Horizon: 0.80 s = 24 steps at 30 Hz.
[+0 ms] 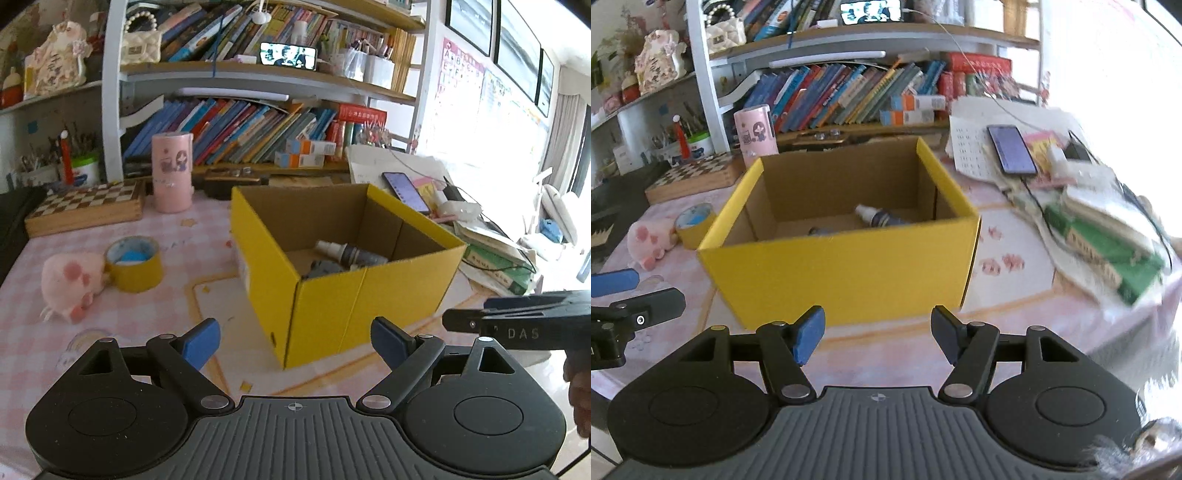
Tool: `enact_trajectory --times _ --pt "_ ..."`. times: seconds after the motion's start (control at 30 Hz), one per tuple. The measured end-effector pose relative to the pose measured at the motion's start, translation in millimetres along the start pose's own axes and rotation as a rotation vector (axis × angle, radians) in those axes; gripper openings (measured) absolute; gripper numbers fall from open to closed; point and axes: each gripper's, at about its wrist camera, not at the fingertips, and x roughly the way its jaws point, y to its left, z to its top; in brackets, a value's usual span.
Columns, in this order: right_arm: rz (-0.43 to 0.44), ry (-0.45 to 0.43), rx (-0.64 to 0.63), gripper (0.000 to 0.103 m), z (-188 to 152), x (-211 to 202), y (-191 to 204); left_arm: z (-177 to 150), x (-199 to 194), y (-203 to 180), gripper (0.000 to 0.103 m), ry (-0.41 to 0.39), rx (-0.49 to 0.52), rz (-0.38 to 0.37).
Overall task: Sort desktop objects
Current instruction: 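Withdraw both open grippers from the box back over the table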
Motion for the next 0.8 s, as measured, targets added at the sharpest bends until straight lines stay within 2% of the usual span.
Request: enact_trajectory --times 0.23,0.57,0.8 --pt "-0.013 0.013 0.038 0.065 -34 -23 35 -21 -25 15 0.095 0.025 0.039 0.021" --pt "0.023 0.043 -0.019 0.076 -66 -44 89 -47 -59 36 0.1 0.063 0.063 0.077" --pt "0.066 0.062 -0.066 0.077 -77 -48 121 -58 -77 55 0.101 0.073 0.046 0.107"
